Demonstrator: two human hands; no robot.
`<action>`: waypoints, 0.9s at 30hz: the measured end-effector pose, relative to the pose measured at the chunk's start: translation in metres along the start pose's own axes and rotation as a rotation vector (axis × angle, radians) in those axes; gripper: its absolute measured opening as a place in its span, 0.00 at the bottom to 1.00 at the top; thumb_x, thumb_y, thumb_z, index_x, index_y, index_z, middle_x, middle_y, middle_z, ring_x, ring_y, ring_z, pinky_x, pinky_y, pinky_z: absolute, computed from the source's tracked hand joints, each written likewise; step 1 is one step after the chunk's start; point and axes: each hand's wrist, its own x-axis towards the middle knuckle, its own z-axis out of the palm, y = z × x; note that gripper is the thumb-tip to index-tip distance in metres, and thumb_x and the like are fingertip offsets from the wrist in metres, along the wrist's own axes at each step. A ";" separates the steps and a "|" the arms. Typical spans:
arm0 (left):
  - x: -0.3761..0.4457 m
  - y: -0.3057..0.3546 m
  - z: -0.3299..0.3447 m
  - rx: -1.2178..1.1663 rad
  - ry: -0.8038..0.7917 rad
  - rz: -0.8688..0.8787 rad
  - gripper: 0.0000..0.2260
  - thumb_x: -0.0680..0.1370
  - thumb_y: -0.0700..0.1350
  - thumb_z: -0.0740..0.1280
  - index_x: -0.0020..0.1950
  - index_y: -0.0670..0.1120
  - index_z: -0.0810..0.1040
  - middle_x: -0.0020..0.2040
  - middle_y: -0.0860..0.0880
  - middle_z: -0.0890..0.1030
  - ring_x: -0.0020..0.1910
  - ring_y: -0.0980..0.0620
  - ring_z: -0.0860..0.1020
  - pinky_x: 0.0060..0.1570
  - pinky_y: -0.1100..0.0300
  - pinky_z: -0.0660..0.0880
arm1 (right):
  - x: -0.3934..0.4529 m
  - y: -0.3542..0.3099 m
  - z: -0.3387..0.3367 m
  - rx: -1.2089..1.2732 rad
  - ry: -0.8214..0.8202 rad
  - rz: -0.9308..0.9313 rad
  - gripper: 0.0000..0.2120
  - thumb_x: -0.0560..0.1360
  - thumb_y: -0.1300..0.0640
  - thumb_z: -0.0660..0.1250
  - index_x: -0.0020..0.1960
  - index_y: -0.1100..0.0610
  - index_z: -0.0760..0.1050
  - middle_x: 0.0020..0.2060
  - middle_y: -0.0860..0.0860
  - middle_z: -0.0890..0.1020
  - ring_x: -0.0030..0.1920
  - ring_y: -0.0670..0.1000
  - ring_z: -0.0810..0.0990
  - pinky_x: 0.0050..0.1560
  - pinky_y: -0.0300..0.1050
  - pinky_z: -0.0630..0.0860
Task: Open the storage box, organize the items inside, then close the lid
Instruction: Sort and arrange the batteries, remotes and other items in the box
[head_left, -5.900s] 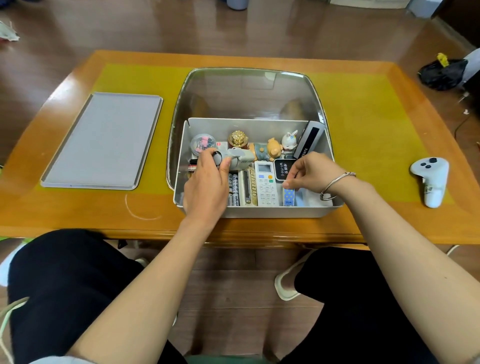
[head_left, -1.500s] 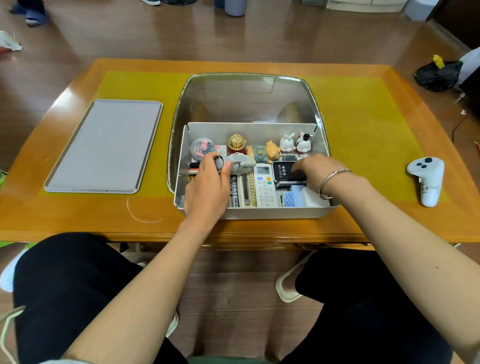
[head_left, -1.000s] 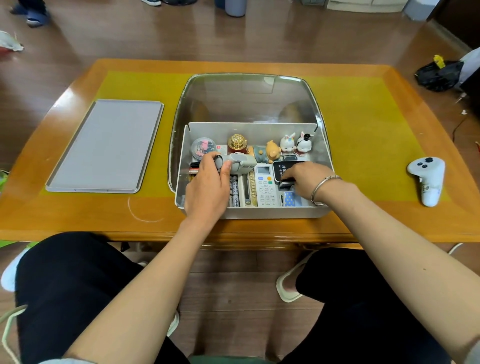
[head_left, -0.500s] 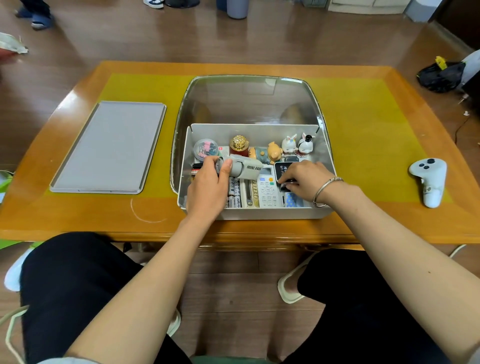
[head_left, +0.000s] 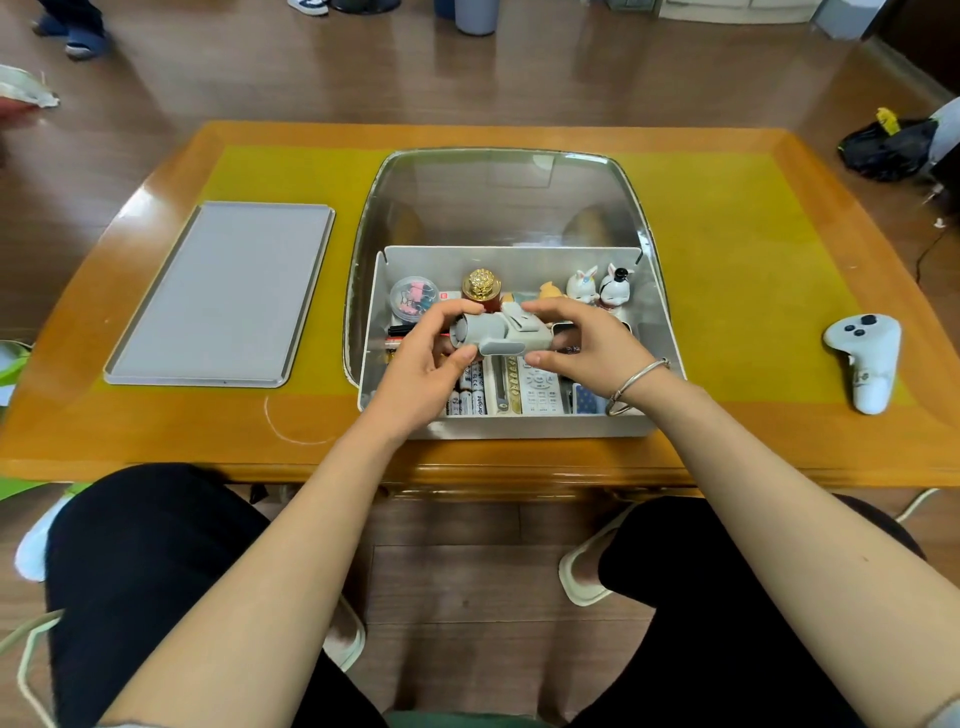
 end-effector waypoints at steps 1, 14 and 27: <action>0.000 0.000 0.000 -0.015 -0.014 -0.009 0.20 0.79 0.33 0.63 0.63 0.55 0.70 0.64 0.49 0.74 0.58 0.38 0.75 0.60 0.46 0.75 | 0.000 0.000 0.000 -0.007 0.012 -0.006 0.27 0.69 0.60 0.74 0.66 0.52 0.71 0.55 0.49 0.76 0.34 0.35 0.75 0.43 0.25 0.72; 0.011 0.001 0.006 -0.128 0.004 -0.173 0.09 0.82 0.42 0.60 0.62 0.47 0.70 0.51 0.46 0.80 0.42 0.56 0.82 0.42 0.62 0.80 | -0.001 -0.002 -0.008 0.031 -0.043 0.033 0.18 0.76 0.58 0.67 0.65 0.58 0.72 0.51 0.58 0.80 0.42 0.60 0.81 0.45 0.49 0.80; 0.052 0.015 0.045 0.130 -0.020 -0.176 0.10 0.81 0.48 0.63 0.58 0.45 0.71 0.46 0.53 0.78 0.36 0.59 0.79 0.37 0.67 0.74 | -0.002 0.015 -0.040 -0.255 -0.006 0.010 0.22 0.74 0.55 0.70 0.65 0.59 0.73 0.55 0.53 0.78 0.51 0.45 0.76 0.53 0.31 0.69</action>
